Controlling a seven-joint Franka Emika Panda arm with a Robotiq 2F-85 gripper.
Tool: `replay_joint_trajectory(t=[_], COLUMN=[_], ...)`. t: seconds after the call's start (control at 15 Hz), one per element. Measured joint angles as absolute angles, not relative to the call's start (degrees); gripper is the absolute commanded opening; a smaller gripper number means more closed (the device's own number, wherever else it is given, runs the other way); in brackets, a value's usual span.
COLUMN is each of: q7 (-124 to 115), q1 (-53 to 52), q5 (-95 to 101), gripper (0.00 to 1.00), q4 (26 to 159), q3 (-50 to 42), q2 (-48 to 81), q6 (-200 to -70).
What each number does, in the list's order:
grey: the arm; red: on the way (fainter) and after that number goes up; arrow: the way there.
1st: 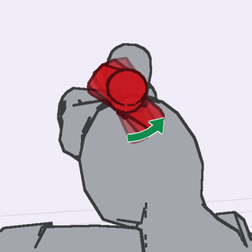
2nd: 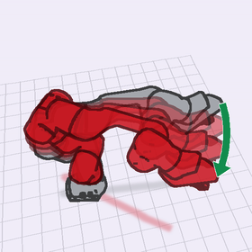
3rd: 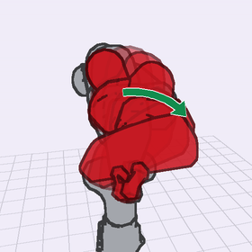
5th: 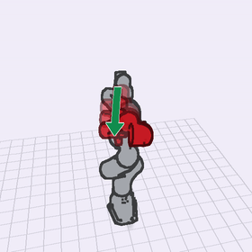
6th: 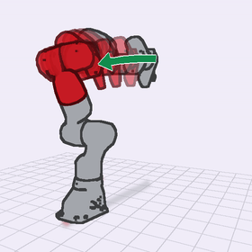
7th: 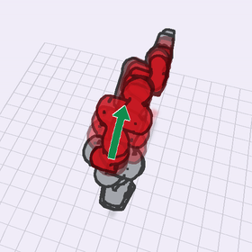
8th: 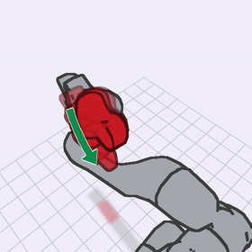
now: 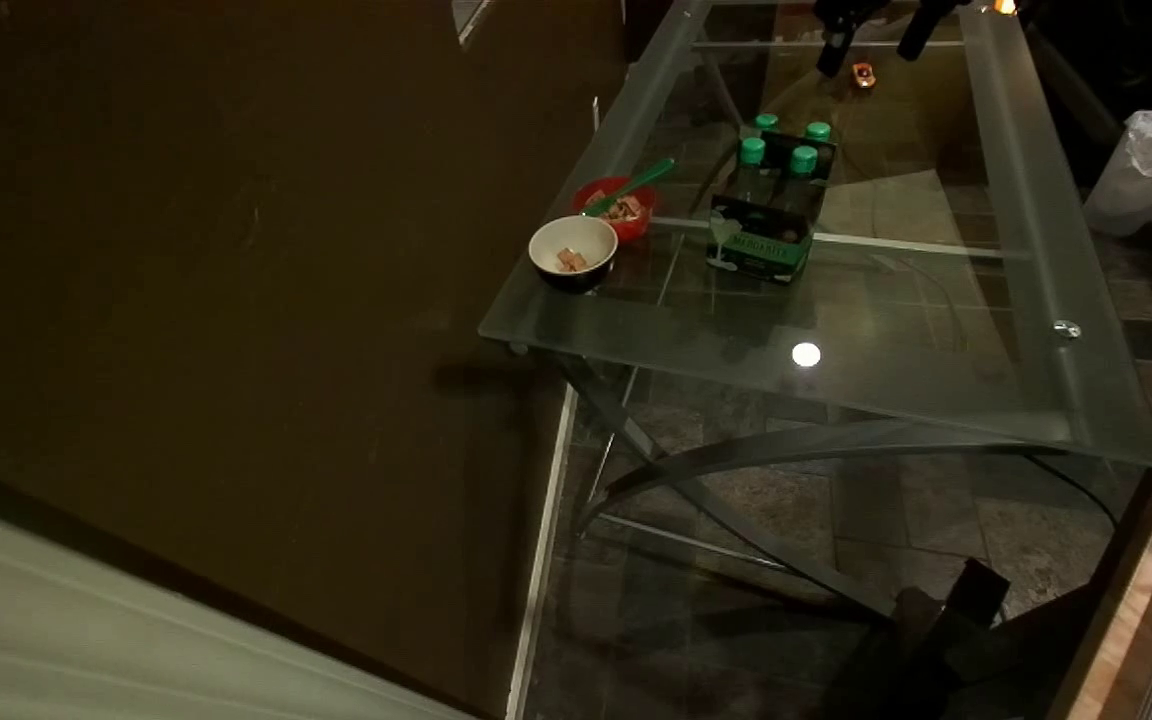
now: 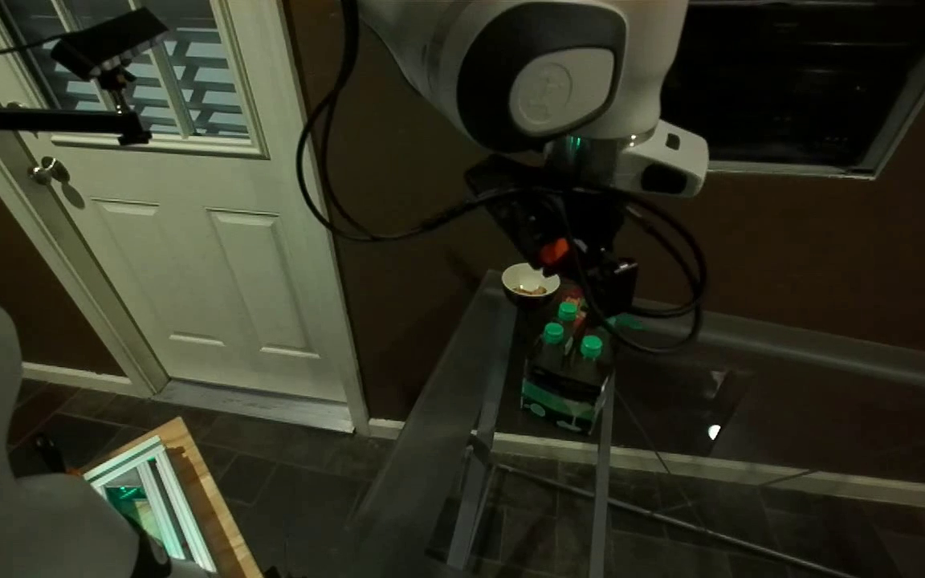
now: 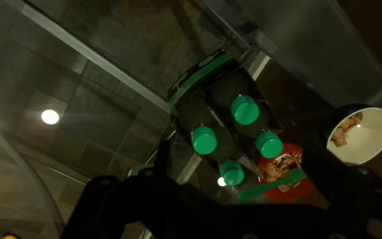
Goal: Move the packet of drinks to the left
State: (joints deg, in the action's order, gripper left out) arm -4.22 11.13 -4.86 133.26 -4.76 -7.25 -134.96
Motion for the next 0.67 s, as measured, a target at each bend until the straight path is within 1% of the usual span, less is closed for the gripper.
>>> replay_joint_trajectory(t=[0.27,0.47,0.67], q7=[-15.1,-22.6,-23.7], q1=[8.5,8.2,8.2], q5=[-4.1,0.3,0.9], gripper=[1.0,1.0,1.0], q4=[133.4,133.6,133.7], q3=[-2.5,-0.9,-0.8], q2=[-9.4,-10.5,-10.7], q6=[-134.1,-134.1,-134.1])
